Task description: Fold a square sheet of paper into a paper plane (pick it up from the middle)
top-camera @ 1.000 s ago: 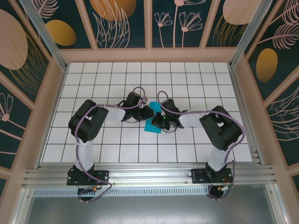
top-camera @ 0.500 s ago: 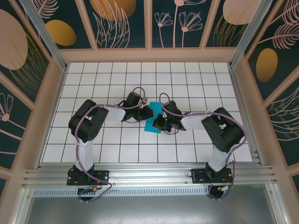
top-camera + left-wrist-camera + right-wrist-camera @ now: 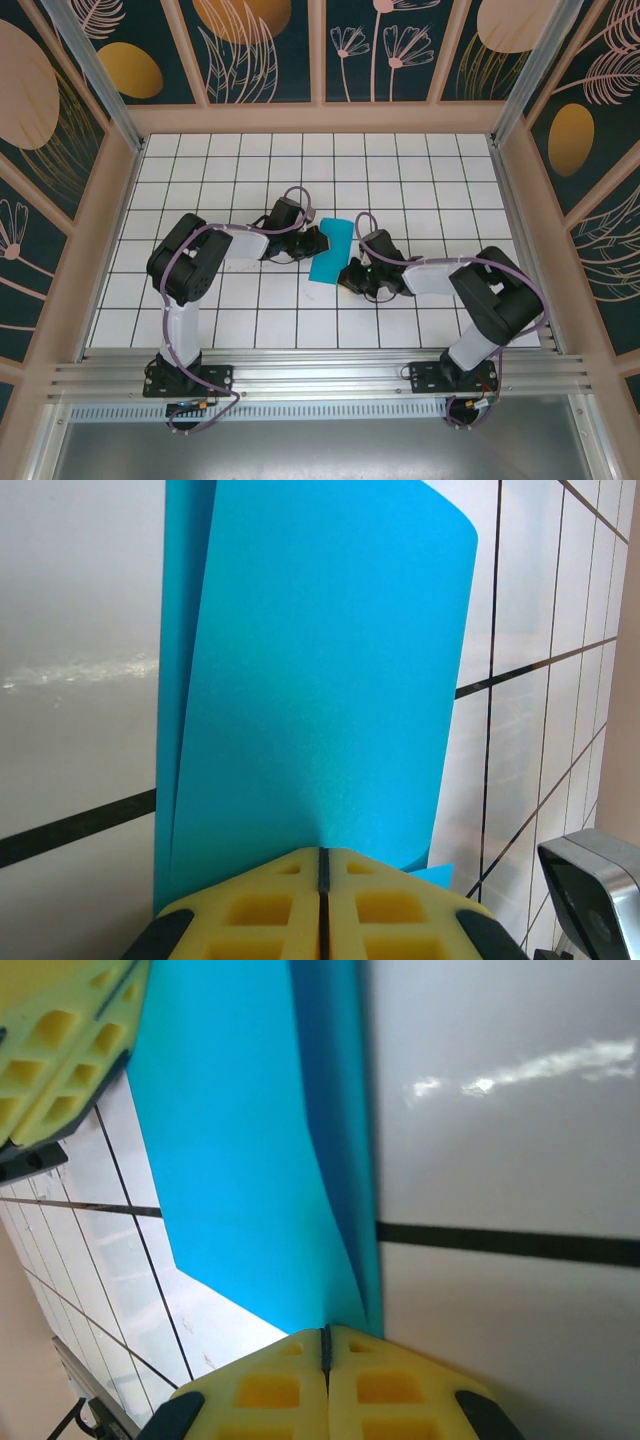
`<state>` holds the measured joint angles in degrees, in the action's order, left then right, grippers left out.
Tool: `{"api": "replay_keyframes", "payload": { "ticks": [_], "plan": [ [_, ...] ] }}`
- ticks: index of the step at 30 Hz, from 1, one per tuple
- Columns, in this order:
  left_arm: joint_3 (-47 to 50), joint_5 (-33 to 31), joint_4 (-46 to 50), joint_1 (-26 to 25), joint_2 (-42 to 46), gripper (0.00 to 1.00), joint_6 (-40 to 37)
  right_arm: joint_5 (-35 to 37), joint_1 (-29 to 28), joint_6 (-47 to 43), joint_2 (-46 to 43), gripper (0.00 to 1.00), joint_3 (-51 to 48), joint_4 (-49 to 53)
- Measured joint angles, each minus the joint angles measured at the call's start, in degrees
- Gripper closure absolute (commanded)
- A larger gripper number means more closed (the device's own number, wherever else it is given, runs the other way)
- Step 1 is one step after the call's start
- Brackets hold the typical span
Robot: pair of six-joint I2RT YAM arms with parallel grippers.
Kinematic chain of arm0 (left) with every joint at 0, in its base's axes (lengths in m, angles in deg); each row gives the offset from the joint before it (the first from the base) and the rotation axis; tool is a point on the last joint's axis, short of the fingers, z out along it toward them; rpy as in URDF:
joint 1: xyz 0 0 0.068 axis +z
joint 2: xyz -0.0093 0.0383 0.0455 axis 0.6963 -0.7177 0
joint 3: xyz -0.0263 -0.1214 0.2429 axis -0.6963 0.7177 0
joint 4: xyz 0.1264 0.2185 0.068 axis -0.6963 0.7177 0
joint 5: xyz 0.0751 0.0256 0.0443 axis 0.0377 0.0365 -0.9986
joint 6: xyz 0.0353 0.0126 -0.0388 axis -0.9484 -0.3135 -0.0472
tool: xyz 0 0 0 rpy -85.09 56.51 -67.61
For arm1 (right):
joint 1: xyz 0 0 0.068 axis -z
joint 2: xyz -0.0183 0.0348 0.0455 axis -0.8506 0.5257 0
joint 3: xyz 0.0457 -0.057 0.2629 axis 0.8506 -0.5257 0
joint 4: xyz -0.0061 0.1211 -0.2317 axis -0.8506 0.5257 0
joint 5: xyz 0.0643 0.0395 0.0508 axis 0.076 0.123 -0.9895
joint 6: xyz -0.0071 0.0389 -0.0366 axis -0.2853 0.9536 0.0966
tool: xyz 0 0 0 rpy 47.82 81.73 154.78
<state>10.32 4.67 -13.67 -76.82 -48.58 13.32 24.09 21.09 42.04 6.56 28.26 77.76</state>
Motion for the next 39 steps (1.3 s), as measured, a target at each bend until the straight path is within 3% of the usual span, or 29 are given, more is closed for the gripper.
{"api": "replay_keyframes", "payload": {
  "ticks": [12, 19, 26, 39],
  "plan": [
    [0.0, 0.2, -0.1, 0.0, 0.0, 0.87, 0.0, -0.6, 0.9, 0.4, -4.1, 0.92, 0.8, 1.0],
    [0.0, 0.3, -0.2, 0.0, 0.0, 0.87, 0.0, -1.6, 0.9, 0.4, 1.8, 0.92, 7.5, -0.7],
    [0.0, 0.4, -0.2, 0.0, 0.0, 0.87, 0.0, -1.6, 1.2, 0.4, 6.0, 0.92, 5.7, -1.1],
    [-0.1, 0.4, -0.2, 0.0, 0.0, 0.86, 0.0, -1.4, 1.5, 0.3, -2.7, 0.87, -1.9, 1.5]
  ]
}}
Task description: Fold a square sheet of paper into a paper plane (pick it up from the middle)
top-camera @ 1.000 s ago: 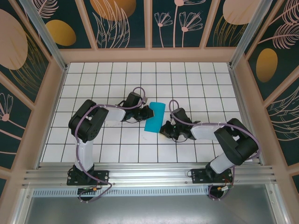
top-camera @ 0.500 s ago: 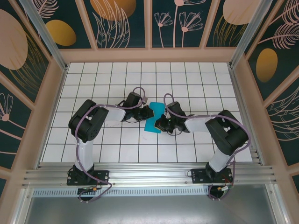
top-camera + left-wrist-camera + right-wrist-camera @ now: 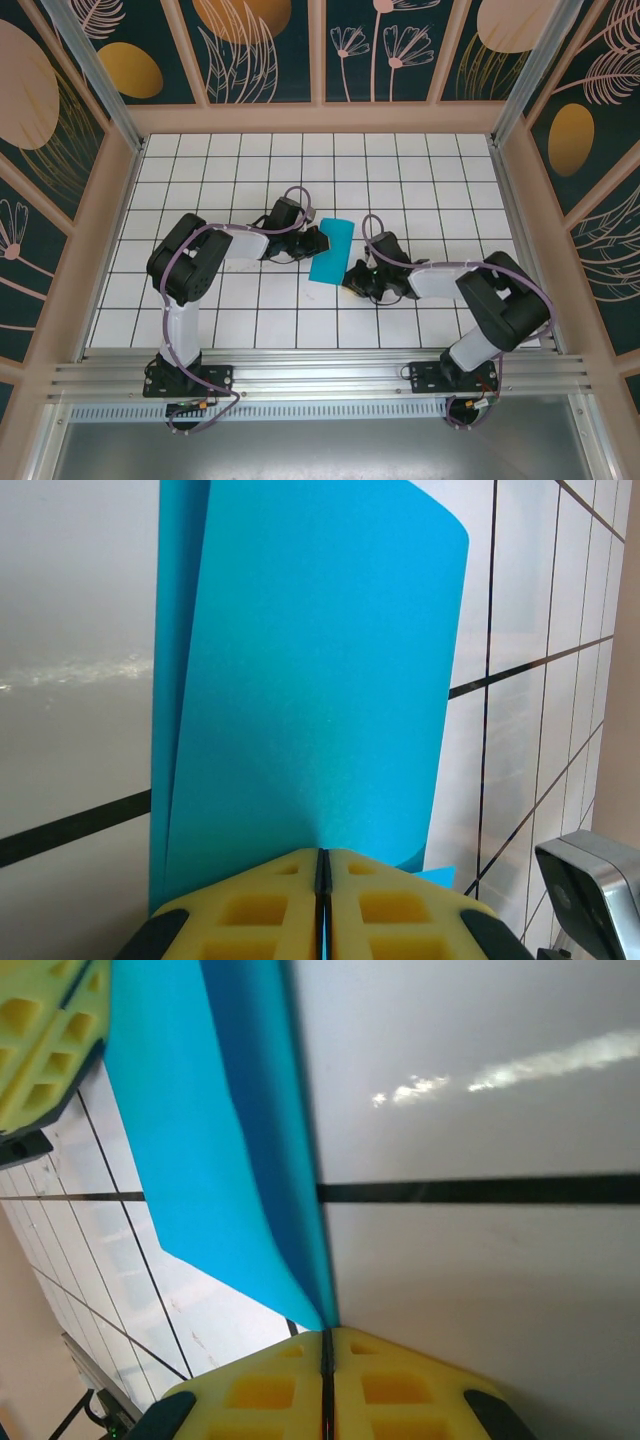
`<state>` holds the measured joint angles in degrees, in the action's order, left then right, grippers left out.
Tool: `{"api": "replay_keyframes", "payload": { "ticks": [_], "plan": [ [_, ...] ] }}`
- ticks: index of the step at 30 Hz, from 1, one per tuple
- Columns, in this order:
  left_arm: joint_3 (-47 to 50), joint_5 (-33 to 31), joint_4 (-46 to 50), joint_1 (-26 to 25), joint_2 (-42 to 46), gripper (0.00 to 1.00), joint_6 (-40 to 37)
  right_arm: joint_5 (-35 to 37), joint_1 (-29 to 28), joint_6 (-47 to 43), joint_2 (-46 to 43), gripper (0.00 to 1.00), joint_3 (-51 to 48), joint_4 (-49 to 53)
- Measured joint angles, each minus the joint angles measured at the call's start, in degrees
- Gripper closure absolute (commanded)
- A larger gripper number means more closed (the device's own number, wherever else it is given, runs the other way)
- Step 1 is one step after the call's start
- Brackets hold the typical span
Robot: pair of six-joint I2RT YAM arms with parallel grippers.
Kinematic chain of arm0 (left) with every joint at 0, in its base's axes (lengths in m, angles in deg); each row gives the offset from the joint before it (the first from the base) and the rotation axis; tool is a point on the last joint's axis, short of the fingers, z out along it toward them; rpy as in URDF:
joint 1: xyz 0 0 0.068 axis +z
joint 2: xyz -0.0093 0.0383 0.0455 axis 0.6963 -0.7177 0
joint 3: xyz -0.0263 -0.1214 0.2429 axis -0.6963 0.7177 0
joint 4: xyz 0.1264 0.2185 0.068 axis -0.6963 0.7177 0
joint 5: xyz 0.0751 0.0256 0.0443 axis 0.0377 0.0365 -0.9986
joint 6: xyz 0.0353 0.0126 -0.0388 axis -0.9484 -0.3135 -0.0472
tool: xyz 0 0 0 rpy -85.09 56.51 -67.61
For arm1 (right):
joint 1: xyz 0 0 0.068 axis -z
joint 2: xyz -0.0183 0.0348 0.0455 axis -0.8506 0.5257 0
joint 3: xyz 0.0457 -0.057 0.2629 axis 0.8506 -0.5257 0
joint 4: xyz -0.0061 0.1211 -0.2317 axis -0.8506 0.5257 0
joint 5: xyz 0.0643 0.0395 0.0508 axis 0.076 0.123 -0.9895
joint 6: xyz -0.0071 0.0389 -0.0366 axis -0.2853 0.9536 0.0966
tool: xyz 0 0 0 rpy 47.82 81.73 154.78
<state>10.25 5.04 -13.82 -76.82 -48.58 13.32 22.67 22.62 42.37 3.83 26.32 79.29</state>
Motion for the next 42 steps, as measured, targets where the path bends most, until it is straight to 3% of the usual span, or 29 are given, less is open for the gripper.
{"api": "replay_keyframes", "payload": {
  "ticks": [5, 17, 42],
  "plan": [
    [-0.1, 0.2, 0.1, 0.0, 0.1, 0.84, 0.0, 1.4, 1.7, -0.3, -3.7, 0.73, -0.3, 1.2],
    [-0.8, -1.2, 3.3, 0.1, 2.3, 0.73, 0.0, 2.8, 5.6, -1.5, 0.3, 0.59, 4.1, -3.1],
    [-1.1, -2.4, 4.7, 0.1, 2.3, 0.74, -0.1, -0.6, 5.9, -1.7, 7.9, 0.62, 6.5, -9.3]
  ]
}}
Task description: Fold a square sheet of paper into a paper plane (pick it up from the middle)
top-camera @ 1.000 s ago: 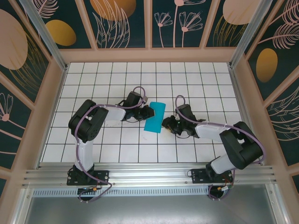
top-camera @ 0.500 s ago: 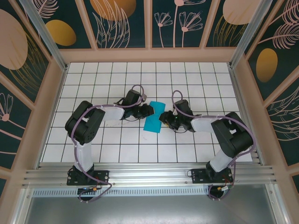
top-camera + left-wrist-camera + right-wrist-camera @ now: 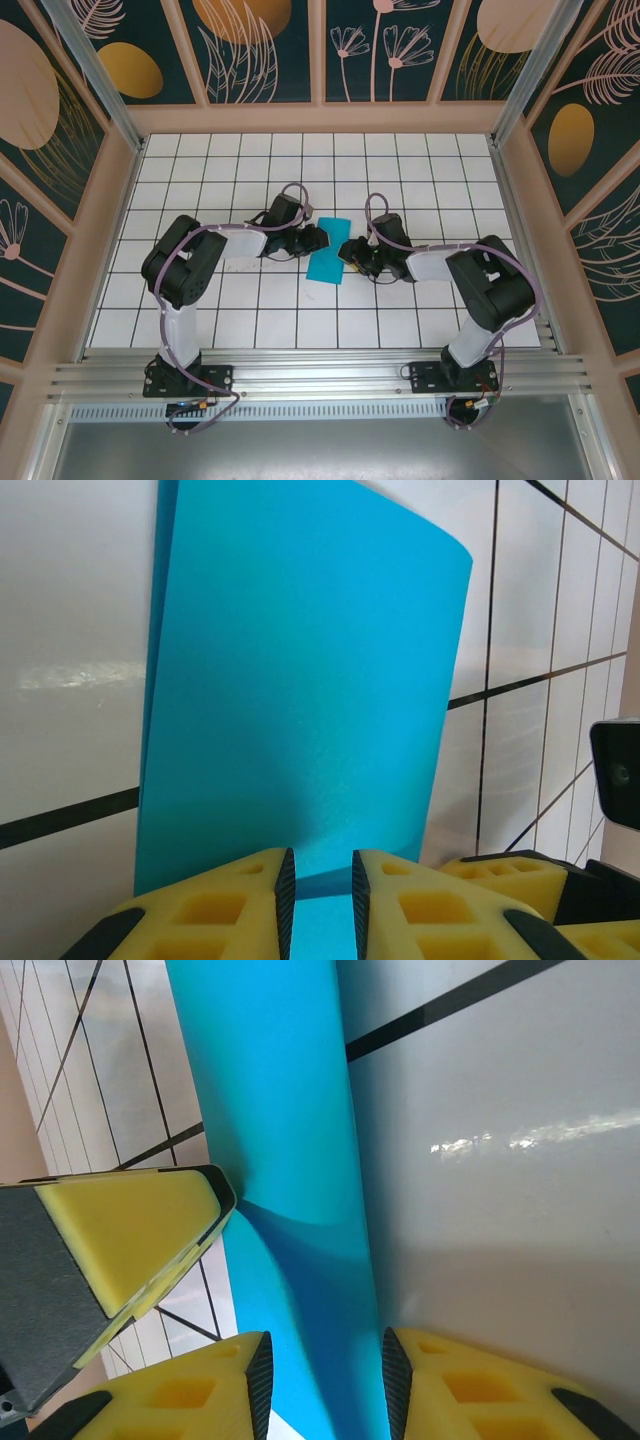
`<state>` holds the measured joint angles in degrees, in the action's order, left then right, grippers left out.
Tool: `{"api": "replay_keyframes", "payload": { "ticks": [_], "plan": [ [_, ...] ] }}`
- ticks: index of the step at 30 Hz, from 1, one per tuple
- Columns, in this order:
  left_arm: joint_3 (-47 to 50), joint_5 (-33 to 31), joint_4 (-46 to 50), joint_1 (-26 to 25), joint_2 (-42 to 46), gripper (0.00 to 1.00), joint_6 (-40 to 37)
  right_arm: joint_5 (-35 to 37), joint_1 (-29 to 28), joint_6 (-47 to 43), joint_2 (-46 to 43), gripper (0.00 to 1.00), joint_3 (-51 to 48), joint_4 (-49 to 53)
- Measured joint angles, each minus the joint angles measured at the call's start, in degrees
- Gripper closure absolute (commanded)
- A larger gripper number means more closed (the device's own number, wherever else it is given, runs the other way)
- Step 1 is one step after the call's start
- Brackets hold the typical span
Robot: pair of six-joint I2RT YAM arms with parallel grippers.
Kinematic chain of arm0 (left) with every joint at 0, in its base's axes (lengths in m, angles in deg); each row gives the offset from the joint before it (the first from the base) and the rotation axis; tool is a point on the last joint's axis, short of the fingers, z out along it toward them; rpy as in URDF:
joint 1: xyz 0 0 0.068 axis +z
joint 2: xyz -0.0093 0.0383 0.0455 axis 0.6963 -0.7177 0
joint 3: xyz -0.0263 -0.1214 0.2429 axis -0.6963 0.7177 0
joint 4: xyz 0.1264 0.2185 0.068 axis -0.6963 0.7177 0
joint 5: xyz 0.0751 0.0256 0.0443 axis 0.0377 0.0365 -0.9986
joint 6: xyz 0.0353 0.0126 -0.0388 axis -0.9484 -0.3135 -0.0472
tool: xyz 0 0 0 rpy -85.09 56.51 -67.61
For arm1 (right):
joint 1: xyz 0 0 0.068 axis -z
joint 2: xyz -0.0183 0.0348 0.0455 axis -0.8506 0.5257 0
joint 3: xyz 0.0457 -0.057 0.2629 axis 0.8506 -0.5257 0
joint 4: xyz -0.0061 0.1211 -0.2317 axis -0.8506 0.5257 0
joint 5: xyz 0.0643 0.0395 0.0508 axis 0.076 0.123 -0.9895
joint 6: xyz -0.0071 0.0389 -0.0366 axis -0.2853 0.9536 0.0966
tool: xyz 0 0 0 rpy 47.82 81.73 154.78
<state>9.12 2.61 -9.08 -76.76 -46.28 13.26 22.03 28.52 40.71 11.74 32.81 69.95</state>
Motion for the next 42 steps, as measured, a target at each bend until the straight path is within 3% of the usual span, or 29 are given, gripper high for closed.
{"api": "replay_keyframes", "payload": {
  "ticks": [15, 29, 35, 42],
  "plan": [
    [-0.1, 0.0, 0.0, 0.0, -0.6, 0.74, 0.0, -1.7, 0.1, 0.0, 1.8, 0.65, 0.0, -3.0],
    [-0.2, -0.4, 0.0, 0.0, -0.6, 0.74, 0.0, -2.6, 0.1, -0.2, 2.4, 0.76, -0.2, -8.0],
    [-0.3, -0.7, 0.0, 0.0, -0.4, 0.71, 0.0, -2.6, 0.1, -0.4, 2.8, 0.89, -0.2, -8.1],
    [1.1, -5.6, 0.7, 0.0, 5.6, 0.67, 0.1, -1.6, 0.1, -2.7, 0.3, 0.95, 0.4, -3.6]
  ]
}}
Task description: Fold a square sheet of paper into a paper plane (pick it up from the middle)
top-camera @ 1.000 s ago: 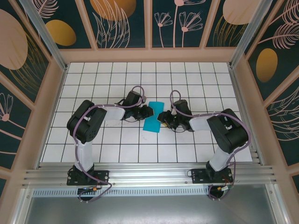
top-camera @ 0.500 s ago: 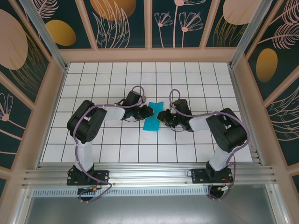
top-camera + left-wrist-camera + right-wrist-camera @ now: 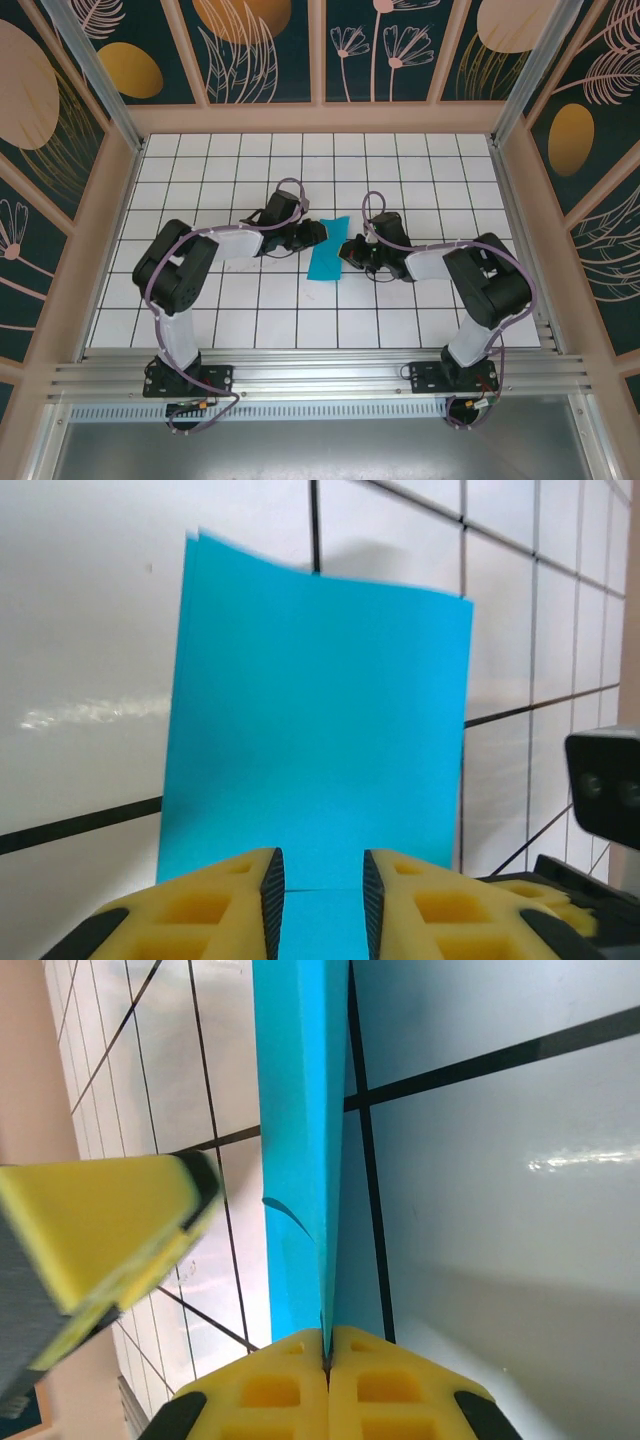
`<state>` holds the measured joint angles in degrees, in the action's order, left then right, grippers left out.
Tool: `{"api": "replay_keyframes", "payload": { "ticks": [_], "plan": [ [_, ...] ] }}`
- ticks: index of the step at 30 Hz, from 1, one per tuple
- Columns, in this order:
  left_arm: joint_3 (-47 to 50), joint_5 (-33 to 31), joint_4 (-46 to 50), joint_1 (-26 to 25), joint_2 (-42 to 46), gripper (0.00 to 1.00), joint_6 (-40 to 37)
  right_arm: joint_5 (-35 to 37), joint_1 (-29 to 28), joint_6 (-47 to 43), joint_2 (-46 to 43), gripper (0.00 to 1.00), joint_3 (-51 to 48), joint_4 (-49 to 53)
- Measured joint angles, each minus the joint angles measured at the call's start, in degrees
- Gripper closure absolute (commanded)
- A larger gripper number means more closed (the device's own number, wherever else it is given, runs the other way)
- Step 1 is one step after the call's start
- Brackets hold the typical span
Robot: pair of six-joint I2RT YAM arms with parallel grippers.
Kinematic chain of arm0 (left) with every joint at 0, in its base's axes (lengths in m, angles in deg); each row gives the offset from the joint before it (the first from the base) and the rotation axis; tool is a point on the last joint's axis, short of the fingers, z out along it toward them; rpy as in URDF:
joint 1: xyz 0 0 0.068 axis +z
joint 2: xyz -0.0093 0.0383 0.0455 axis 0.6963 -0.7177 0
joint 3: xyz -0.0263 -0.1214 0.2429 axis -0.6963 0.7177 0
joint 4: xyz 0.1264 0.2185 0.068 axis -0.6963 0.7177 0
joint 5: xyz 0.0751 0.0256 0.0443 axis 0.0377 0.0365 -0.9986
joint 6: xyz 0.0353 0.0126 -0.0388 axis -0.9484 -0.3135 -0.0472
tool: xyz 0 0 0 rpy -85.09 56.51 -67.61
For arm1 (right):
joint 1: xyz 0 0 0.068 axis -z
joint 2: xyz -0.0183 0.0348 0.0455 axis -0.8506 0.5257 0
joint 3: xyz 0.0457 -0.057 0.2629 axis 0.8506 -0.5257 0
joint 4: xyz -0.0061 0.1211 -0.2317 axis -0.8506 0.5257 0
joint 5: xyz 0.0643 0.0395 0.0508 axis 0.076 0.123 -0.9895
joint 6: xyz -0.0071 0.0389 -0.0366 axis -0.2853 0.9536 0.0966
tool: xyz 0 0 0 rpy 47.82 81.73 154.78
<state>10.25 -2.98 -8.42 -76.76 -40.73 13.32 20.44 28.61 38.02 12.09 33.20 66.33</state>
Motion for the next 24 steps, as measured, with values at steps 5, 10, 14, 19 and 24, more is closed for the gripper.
{"api": "replay_keyframes", "payload": {
  "ticks": [5, 10, 14, 19, 24],
  "plan": [
    [3.0, -6.4, -0.1, 0.0, 9.3, 0.61, -0.1, 4.5, 0.0, -3.8, -6.6, 0.96, 3.3, 9.9],
    [8.1, -14.9, -0.9, 0.0, 19.6, 0.54, 0.0, 13.8, -0.4, -9.2, -13.3, 0.95, 9.5, 23.7],
    [12.1, -21.6, -1.4, 0.0, 25.6, 0.48, 0.2, 22.9, -1.4, -12.5, -16.5, 0.94, 15.2, 35.1],
    [16.1, -29.7, -2.2, 0.0, 31.6, 0.43, 0.5, 37.3, -4.2, -13.6, -16.2, 0.95, 24.8, 51.8],
    [20.4, -37.3, -2.7, 0.0, 37.8, 0.39, 1.5, 51.8, -8.7, -11.8, -7.3, 1.00, 36.3, 68.7]
  ]
}}
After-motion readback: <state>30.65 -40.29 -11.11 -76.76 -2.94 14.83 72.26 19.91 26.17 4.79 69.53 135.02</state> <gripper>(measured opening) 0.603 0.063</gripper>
